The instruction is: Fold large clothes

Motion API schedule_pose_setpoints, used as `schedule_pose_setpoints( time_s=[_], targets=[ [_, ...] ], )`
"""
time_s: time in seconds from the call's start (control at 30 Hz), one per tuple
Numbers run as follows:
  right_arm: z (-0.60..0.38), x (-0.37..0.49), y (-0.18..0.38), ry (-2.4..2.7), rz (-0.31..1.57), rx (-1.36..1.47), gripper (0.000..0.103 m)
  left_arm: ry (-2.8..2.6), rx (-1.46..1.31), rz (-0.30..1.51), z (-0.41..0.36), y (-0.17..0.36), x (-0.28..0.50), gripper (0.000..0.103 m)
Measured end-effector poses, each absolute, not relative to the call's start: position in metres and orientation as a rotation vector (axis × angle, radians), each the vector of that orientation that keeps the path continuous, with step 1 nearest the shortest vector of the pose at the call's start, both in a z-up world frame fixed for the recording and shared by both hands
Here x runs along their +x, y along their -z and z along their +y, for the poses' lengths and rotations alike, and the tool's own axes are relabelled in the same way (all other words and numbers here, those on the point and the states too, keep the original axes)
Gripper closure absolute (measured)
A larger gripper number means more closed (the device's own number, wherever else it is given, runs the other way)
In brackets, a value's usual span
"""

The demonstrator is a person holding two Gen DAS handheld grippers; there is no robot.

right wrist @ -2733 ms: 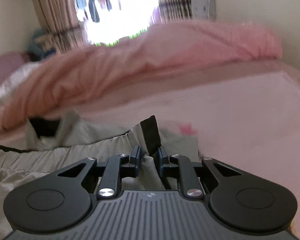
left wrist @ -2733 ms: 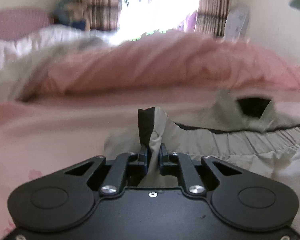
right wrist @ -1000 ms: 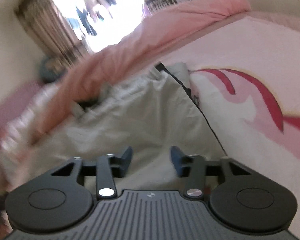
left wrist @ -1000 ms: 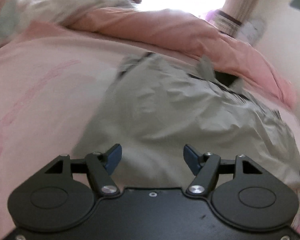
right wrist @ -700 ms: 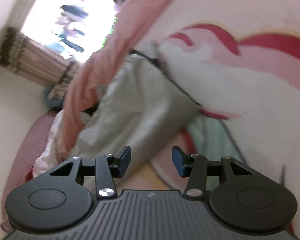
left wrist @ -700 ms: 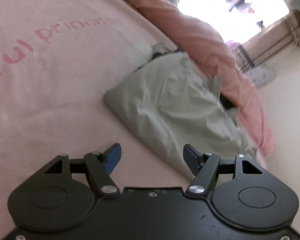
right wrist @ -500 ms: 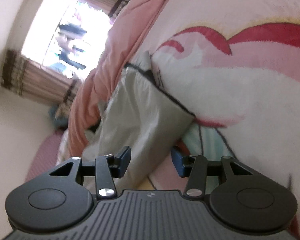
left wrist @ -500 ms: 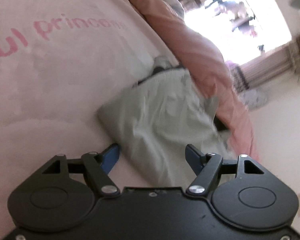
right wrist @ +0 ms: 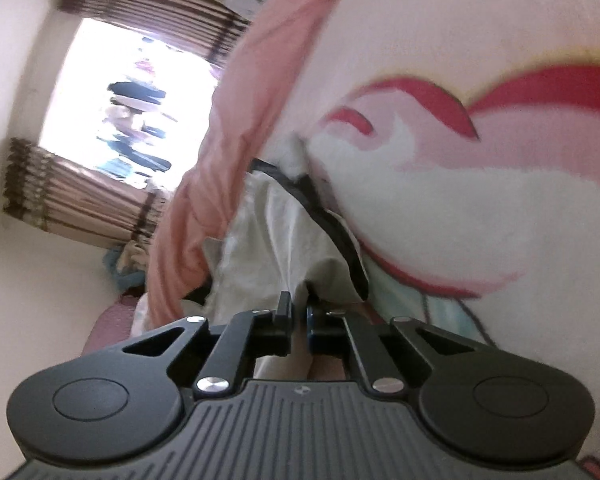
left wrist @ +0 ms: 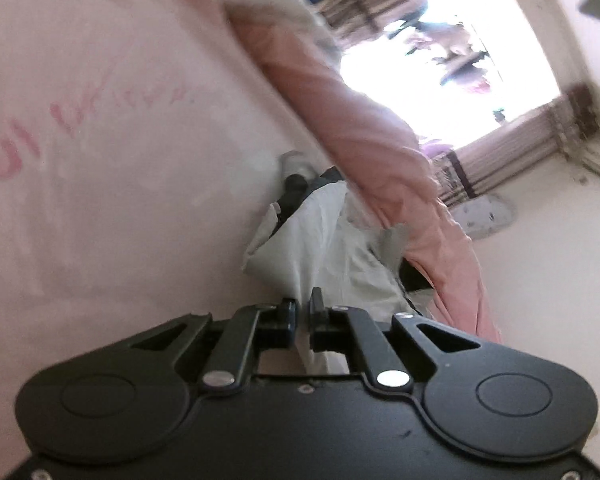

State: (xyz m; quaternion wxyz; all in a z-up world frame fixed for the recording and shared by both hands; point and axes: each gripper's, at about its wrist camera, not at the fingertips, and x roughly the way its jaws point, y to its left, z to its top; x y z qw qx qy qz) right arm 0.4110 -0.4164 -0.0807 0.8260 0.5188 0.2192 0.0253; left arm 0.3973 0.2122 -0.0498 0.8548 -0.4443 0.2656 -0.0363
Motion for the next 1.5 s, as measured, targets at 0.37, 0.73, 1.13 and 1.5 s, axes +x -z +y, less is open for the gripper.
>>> schedule_pose_setpoints(
  time_s=[0.37,0.73,1.13,1.5],
  targets=[
    [-0.425,0.420,0.094,-0.034,0.564,0.944,0.080,0.025,-0.883,0.654,0.225,0.087,0.369,0.100],
    [-0.366,0.403,0.001,0.006,0.457,0.365,0.055,0.091,-0.422,0.577,0.171,0.001,0.387,0.075],
    [-0.356,0.442,0.050,0.069,0.531,0.256,0.089,0.055,-0.384,0.738,0.154,0.069,0.437,0.085],
    [-0.355,0.497,0.006,0.045,0.466,0.214,0.079,0.127,-0.248,0.646,0.133,0.015,0.490,0.066]
  ],
)
